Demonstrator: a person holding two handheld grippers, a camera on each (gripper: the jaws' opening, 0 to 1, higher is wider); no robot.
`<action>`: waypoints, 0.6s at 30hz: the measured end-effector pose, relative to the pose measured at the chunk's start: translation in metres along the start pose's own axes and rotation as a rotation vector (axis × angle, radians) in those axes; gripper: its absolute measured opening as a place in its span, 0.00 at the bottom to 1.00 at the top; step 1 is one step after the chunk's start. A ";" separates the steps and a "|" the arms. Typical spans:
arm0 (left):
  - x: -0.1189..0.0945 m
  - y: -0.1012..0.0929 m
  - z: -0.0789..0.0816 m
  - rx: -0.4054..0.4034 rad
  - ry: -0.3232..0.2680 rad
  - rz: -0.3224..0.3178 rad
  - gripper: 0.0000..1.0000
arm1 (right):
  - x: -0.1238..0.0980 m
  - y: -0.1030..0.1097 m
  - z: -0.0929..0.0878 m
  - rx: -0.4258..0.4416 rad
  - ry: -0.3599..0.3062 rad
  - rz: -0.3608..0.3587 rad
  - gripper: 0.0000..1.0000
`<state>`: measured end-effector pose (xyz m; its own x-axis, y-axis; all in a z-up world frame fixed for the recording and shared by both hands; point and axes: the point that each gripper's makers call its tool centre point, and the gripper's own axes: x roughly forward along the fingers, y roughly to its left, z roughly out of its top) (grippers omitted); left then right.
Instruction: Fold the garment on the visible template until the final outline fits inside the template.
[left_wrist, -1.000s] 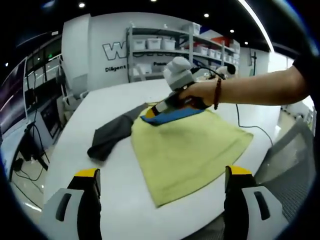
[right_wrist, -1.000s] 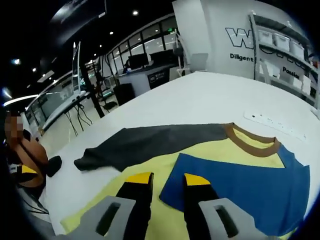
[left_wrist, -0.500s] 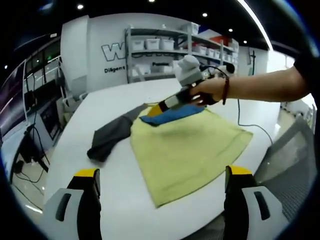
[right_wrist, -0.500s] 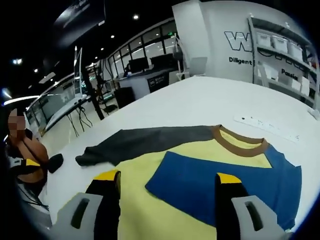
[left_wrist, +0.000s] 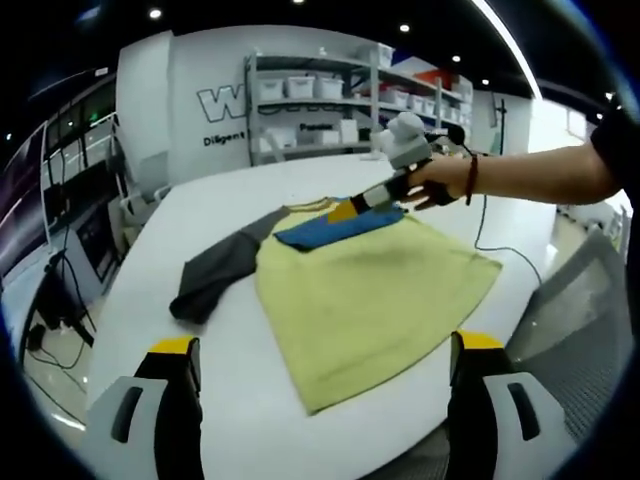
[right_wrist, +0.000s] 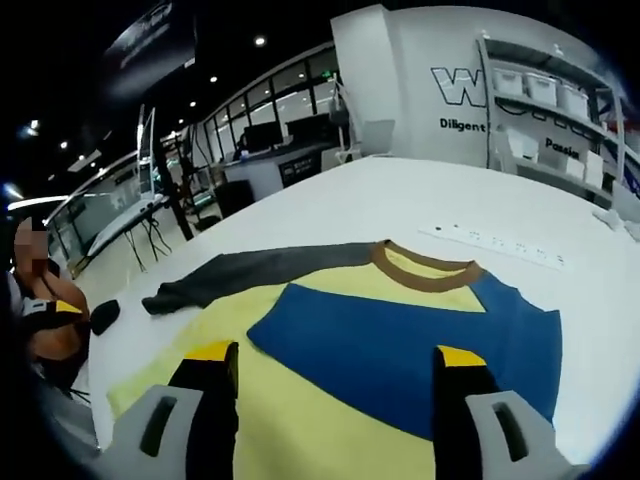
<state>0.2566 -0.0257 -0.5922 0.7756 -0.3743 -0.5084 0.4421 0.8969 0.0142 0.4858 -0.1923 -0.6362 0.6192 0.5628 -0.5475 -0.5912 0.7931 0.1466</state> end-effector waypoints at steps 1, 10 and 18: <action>0.000 0.000 0.000 0.001 0.001 -0.001 0.99 | -0.003 -0.006 -0.003 -0.004 0.003 -0.013 0.75; -0.001 -0.001 0.000 0.009 0.000 -0.003 0.98 | -0.028 -0.042 -0.013 -0.015 -0.003 -0.078 0.65; -0.001 -0.001 -0.001 0.014 0.008 -0.005 0.97 | -0.042 -0.064 -0.021 -0.032 0.001 -0.119 0.65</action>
<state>0.2553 -0.0260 -0.5928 0.7699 -0.3764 -0.5153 0.4520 0.8917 0.0242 0.4869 -0.2713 -0.6402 0.6853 0.4647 -0.5607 -0.5296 0.8465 0.0543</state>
